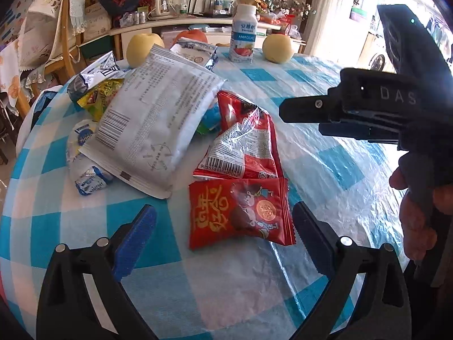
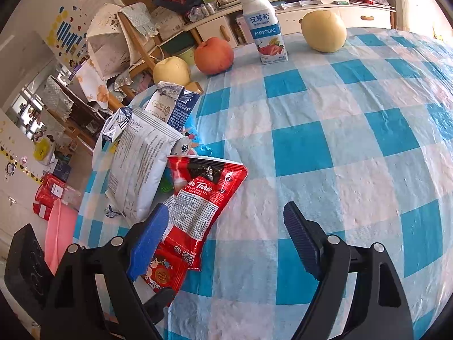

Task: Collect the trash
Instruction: 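Grasp the red square snack packet with the left gripper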

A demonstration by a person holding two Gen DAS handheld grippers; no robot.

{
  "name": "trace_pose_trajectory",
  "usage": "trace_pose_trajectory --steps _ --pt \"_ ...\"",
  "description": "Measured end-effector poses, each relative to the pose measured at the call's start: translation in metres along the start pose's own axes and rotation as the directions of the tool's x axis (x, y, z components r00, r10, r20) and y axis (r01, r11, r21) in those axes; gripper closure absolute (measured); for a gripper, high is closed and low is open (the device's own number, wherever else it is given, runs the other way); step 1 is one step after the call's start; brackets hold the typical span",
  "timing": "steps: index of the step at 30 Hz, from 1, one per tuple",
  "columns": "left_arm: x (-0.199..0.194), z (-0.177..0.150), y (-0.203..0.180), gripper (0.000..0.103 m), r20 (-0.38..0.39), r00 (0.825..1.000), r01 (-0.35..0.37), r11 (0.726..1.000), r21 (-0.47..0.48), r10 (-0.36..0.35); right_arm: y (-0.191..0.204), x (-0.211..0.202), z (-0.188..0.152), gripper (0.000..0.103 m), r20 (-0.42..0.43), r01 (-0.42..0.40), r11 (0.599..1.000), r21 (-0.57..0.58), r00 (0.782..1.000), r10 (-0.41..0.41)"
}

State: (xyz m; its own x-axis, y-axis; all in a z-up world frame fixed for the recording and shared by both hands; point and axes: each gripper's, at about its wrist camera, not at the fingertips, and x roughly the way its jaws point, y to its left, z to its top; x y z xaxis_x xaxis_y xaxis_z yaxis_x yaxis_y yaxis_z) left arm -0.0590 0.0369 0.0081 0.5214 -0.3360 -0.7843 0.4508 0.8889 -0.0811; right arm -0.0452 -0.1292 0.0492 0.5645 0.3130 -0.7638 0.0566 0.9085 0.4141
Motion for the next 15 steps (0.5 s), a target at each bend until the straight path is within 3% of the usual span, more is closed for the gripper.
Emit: trace_pose_trajectory --steps 3,8,9,13,15 --pt "0.005 0.002 0.003 0.006 -0.024 1.000 -0.014 0.999 -0.035 0.014 0.005 0.005 0.000 0.014 -0.012 0.005 1.000 -0.016 1.000 -0.005" --pt "0.007 0.003 0.003 0.008 -0.021 0.999 -0.046 0.998 -0.048 0.045 0.007 0.012 0.000 0.014 -0.028 0.008 1.000 -0.018 1.000 -0.008" --pt "0.007 0.003 0.001 0.011 -0.018 0.999 -0.050 0.998 -0.040 0.049 0.008 0.013 0.000 0.014 -0.025 0.006 1.000 -0.019 1.000 -0.006" --pt "0.002 0.004 -0.003 0.035 0.010 0.999 -0.040 0.998 -0.040 0.040 0.014 0.012 0.003 0.014 -0.002 -0.025 0.999 -0.032 1.000 0.025" --pt "0.001 0.004 -0.002 0.040 0.015 0.999 -0.036 0.998 -0.047 0.037 0.021 0.012 0.005 0.014 0.016 -0.055 0.997 -0.053 0.998 0.056"
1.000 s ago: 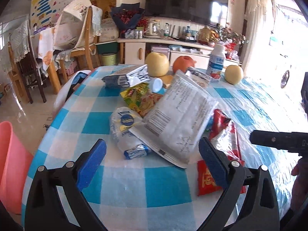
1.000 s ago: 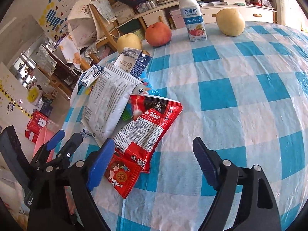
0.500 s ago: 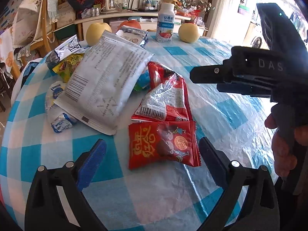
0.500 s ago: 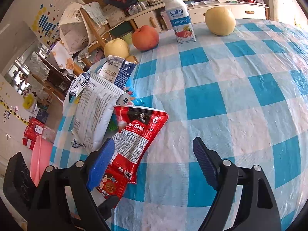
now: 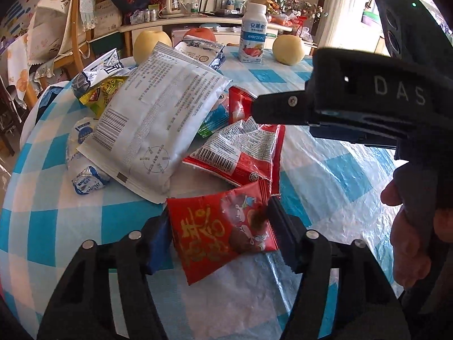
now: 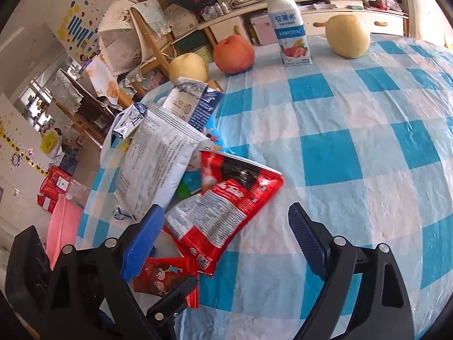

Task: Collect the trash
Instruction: 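Grasp the red square snack packet with the left gripper, then lift the red packet with the left gripper while the right grasps a white paper bag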

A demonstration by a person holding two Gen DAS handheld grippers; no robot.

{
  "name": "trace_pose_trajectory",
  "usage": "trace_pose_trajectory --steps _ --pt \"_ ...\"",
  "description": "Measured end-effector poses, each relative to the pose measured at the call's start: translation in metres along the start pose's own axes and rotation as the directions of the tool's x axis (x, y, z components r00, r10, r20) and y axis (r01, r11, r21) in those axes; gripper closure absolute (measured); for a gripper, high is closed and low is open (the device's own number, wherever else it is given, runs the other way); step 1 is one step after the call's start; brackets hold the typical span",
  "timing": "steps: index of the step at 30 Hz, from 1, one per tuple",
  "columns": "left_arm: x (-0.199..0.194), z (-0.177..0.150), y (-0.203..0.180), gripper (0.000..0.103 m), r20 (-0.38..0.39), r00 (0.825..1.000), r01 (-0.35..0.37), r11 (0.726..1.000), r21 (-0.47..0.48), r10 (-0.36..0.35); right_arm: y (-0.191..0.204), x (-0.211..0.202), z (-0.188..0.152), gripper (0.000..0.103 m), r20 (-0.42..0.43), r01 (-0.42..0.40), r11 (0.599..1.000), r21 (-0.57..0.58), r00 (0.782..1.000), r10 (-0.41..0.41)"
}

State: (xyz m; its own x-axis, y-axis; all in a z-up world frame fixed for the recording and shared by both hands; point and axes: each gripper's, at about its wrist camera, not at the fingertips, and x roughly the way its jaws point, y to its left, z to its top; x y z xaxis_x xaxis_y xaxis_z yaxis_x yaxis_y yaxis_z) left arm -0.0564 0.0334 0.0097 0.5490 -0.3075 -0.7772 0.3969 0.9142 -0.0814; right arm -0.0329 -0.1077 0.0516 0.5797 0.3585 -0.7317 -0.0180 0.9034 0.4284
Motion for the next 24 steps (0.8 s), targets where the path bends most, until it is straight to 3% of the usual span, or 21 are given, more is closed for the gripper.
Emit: trace_pose_trajectory --steps 3,5,9,16,21,24 --pt "0.000 -0.001 0.003 0.043 0.004 1.000 0.007 1.000 -0.015 -0.007 0.012 0.004 0.004 0.014 0.013 -0.042 0.998 -0.038 0.999 0.042" --pt "-0.003 -0.002 0.006 0.052 0.017 1.000 0.015 0.999 -0.033 -0.014 0.019 0.007 0.007 0.014 0.015 -0.074 0.996 -0.053 0.997 0.075" --pt "-0.007 -0.004 0.023 0.058 0.024 0.999 0.032 0.996 -0.088 -0.030 0.026 0.020 0.011 0.014 -0.011 -0.147 0.988 -0.038 0.989 0.147" --pt "-0.012 -0.006 0.043 0.061 0.030 0.999 0.033 0.992 -0.126 -0.030 0.039 0.032 0.016 0.013 -0.001 -0.162 0.985 -0.058 0.987 0.162" --pt "-0.018 -0.009 0.050 0.065 0.050 0.998 0.039 0.989 -0.144 -0.032 0.055 0.027 0.013 0.013 0.045 -0.122 0.983 -0.139 0.991 0.130" --pt "-0.020 -0.010 0.057 0.066 0.053 0.998 0.036 0.986 -0.164 -0.028 0.063 0.030 0.010 0.013 0.018 -0.138 0.978 -0.159 0.990 0.142"
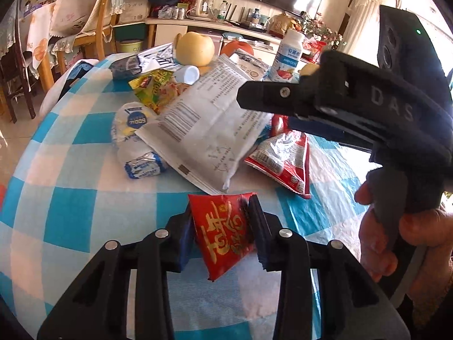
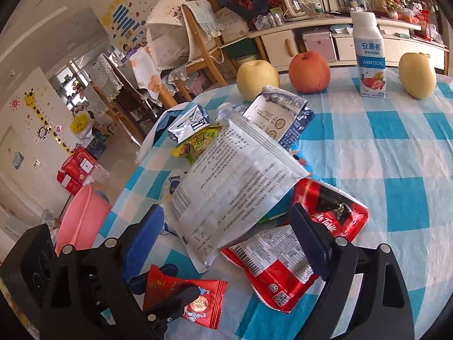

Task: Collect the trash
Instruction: 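Lift the red packet with the left gripper while the right grasps a white paper bag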

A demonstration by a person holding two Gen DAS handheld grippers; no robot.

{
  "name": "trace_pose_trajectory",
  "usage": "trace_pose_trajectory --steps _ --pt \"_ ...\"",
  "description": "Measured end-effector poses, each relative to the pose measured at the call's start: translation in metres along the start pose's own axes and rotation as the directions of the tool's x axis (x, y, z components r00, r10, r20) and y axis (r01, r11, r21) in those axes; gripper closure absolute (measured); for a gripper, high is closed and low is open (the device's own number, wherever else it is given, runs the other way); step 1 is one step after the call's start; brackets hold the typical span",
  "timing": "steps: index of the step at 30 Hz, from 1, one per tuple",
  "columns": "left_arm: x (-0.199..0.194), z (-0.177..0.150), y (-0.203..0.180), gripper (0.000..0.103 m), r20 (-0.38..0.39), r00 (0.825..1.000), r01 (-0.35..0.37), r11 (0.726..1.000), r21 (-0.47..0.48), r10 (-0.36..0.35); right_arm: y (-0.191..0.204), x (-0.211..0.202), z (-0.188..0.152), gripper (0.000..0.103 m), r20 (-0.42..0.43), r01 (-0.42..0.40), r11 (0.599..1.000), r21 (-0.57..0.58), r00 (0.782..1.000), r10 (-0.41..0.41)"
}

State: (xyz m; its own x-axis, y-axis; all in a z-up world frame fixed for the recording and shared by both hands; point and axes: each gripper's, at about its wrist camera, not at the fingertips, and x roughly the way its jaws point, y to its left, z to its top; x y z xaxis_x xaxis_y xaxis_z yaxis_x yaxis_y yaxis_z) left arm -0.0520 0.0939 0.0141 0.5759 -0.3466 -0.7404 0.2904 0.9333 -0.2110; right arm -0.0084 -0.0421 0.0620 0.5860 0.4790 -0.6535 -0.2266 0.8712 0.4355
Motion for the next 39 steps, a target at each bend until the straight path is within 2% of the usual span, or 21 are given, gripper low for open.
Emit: trace_pose_trajectory --steps 4,11,19,23,26,28,30,34,37,39 --pt "-0.005 0.001 0.006 0.070 0.014 1.000 0.009 1.000 -0.024 -0.009 0.001 0.012 -0.004 0.013 -0.065 -0.014 0.999 0.037 0.998 0.016" --pt "-0.012 -0.001 0.017 0.075 0.031 0.999 0.040 0.997 -0.072 -0.038 0.005 0.025 0.004 0.011 -0.069 0.033 0.999 0.043 0.997 -0.030" --pt "-0.021 -0.002 0.028 0.078 0.057 0.997 0.066 0.991 -0.120 -0.059 0.008 0.039 0.009 0.009 -0.025 0.108 0.992 0.067 0.994 -0.107" --pt "-0.028 -0.003 0.035 0.080 0.075 0.995 0.069 0.987 -0.146 -0.059 0.011 0.045 0.016 0.008 -0.070 0.222 0.968 0.114 0.974 -0.215" --pt "-0.029 -0.003 0.040 0.081 0.076 0.995 0.072 0.984 -0.161 -0.060 0.010 0.047 0.025 0.006 -0.103 0.225 0.950 0.217 0.973 -0.207" --pt "-0.029 -0.004 0.040 0.081 0.074 0.995 0.074 0.984 -0.162 -0.063 0.017 0.050 0.032 0.006 -0.110 0.245 0.940 0.239 0.968 -0.224" --pt "-0.029 -0.005 0.041 0.081 0.073 0.995 0.074 0.984 -0.163 -0.063 0.027 0.056 0.038 0.006 -0.119 0.272 0.934 0.230 0.961 -0.250" --pt "-0.031 -0.006 0.044 0.081 0.072 0.995 0.077 0.982 -0.173 -0.065 0.037 0.080 0.042 0.006 -0.159 0.383 0.909 0.163 0.920 -0.359" --pt "-0.032 -0.006 0.048 0.081 0.072 0.995 0.080 0.979 -0.186 -0.068 0.030 0.084 0.033 0.006 -0.140 0.372 0.915 0.158 0.925 -0.352" --pt "-0.033 -0.007 0.052 0.081 0.072 0.995 0.082 0.978 -0.193 -0.069 0.032 0.081 0.026 0.007 -0.115 0.384 0.915 0.123 0.921 -0.371"
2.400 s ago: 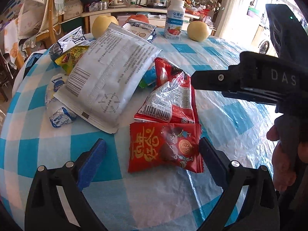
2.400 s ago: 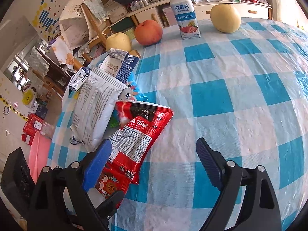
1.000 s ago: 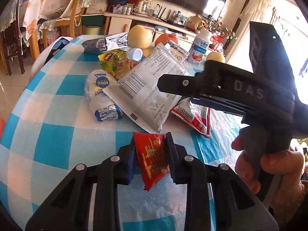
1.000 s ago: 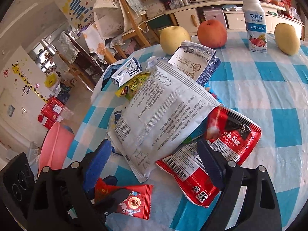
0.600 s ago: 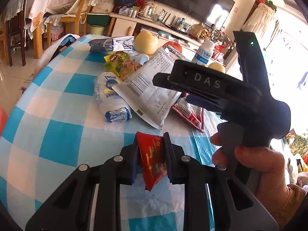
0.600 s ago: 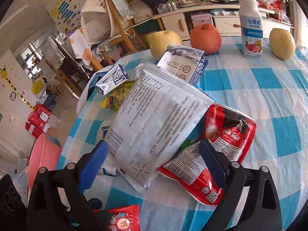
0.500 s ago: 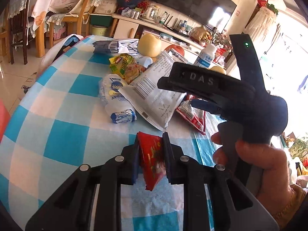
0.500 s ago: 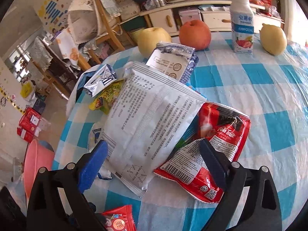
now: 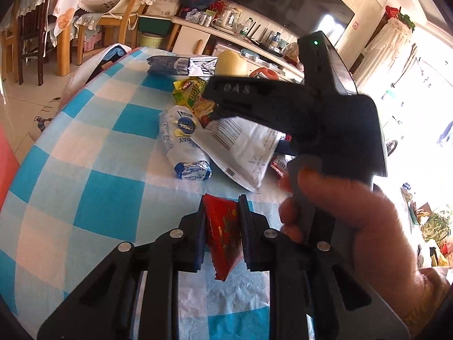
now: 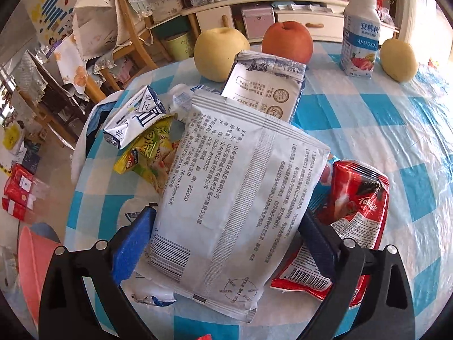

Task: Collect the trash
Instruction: 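Lift the red packet with the left gripper while the right grasps a white paper bag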

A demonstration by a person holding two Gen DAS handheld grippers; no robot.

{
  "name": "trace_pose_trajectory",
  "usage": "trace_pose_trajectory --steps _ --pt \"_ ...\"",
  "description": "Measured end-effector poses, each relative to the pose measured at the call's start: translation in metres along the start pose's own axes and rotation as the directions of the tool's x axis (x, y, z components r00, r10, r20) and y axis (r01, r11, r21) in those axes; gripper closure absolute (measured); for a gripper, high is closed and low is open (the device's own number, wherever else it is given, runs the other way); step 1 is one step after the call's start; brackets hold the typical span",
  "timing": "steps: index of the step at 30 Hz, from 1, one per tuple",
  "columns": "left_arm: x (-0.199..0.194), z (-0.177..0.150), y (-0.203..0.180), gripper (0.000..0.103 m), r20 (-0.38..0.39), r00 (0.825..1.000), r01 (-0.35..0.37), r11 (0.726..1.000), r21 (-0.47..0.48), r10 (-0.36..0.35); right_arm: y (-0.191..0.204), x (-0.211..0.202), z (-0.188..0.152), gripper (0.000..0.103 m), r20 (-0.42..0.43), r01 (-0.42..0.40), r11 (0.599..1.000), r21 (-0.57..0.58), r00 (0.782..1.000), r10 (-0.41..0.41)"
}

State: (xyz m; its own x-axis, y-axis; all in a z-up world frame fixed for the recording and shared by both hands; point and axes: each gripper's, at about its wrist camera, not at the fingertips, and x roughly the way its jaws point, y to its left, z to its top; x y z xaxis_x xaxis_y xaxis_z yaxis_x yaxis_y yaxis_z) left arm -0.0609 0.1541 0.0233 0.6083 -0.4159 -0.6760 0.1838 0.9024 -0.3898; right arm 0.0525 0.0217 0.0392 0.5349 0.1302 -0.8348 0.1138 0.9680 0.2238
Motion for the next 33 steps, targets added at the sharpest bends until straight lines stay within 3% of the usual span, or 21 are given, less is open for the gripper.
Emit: trace_pose_trajectory --steps 3,9,13,15,28,29,33 --pt "-0.002 0.002 0.004 0.081 0.004 1.000 0.007 1.000 -0.011 -0.007 -0.010 -0.007 -0.006 0.022 0.019 -0.028 1.000 -0.007 0.999 0.028" --pt "-0.006 0.004 0.010 0.083 0.024 0.999 0.027 0.999 -0.036 -0.026 -0.035 -0.021 -0.009 0.032 0.034 -0.131 0.991 0.032 0.991 0.130" --pt "-0.010 0.005 0.015 0.083 0.043 0.998 0.050 0.997 -0.061 -0.048 -0.043 -0.038 -0.012 0.047 0.063 -0.173 0.985 0.021 0.983 0.171" --pt "-0.013 0.006 0.017 0.083 0.055 0.997 0.064 0.995 -0.073 -0.060 -0.046 -0.046 -0.014 0.064 0.079 -0.177 0.984 0.015 0.981 0.175" --pt "-0.028 0.009 0.029 0.084 0.123 0.988 0.113 0.987 -0.118 -0.099 -0.054 -0.079 -0.035 0.071 0.112 -0.187 0.981 -0.047 0.975 0.192" --pt "-0.029 0.009 0.030 0.084 0.128 0.987 0.118 0.985 -0.123 -0.102 -0.052 -0.083 -0.036 0.085 0.124 -0.184 0.981 -0.061 0.974 0.190" --pt "-0.036 0.010 0.034 0.084 0.159 0.981 0.131 0.982 -0.133 -0.109 -0.046 -0.097 -0.038 0.087 0.139 -0.199 0.975 -0.097 0.967 0.211"
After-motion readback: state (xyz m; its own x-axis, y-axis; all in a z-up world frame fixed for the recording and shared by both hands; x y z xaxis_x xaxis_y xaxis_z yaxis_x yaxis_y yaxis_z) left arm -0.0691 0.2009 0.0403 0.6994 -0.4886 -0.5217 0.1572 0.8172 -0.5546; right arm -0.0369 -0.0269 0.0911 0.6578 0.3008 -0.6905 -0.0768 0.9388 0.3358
